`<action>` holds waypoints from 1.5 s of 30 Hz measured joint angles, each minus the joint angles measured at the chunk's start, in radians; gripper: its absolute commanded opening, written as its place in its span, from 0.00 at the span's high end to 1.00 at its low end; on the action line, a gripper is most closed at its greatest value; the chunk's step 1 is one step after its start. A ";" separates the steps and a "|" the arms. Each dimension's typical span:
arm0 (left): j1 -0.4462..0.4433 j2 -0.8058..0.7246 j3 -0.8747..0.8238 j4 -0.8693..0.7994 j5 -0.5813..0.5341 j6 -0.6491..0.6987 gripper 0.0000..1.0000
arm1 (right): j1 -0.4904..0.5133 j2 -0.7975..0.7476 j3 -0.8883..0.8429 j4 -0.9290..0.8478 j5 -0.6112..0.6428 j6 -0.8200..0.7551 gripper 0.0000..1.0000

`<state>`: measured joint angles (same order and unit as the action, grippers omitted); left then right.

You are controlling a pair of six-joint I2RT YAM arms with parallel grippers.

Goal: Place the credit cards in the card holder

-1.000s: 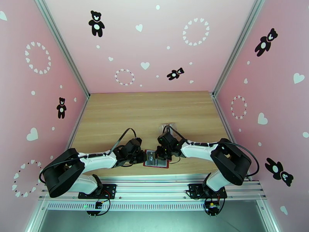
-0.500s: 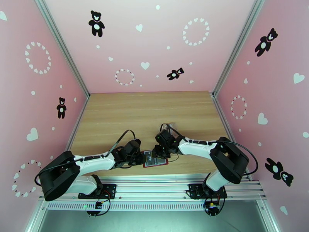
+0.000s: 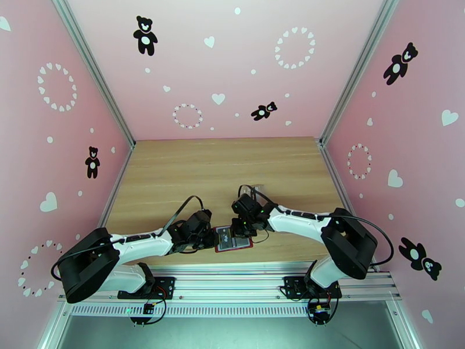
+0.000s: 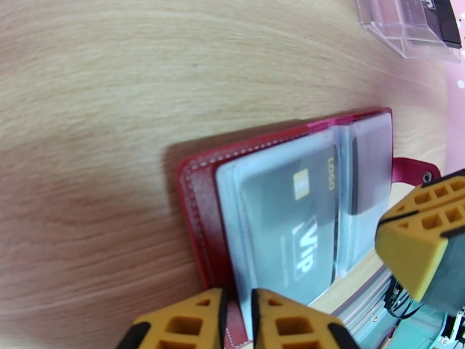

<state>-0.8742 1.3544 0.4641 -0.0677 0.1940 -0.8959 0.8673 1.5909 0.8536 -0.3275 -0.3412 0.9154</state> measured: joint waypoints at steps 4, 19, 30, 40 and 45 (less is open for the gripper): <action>0.000 0.000 0.000 0.000 0.000 0.000 0.81 | 0.003 0.030 0.013 0.001 0.000 -0.007 0.96; 0.000 -0.009 0.000 -0.003 -0.002 0.000 0.78 | 0.003 0.089 0.014 0.002 0.014 -0.017 0.98; 0.000 -0.092 0.001 -0.029 -0.023 -0.007 0.70 | 0.003 0.101 0.014 0.008 0.017 -0.026 1.00; 0.000 -0.034 0.001 0.011 0.008 -0.007 0.70 | 0.003 0.111 0.014 0.046 0.010 -0.025 1.00; 0.000 -0.002 0.006 0.032 0.009 -0.008 0.70 | 0.003 0.111 0.012 0.050 0.008 -0.025 1.00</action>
<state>-0.8742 1.3529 0.4698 -0.0360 0.2031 -0.9035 0.8703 1.7016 0.8654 -0.2779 -0.3332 0.8902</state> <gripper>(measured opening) 0.299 0.031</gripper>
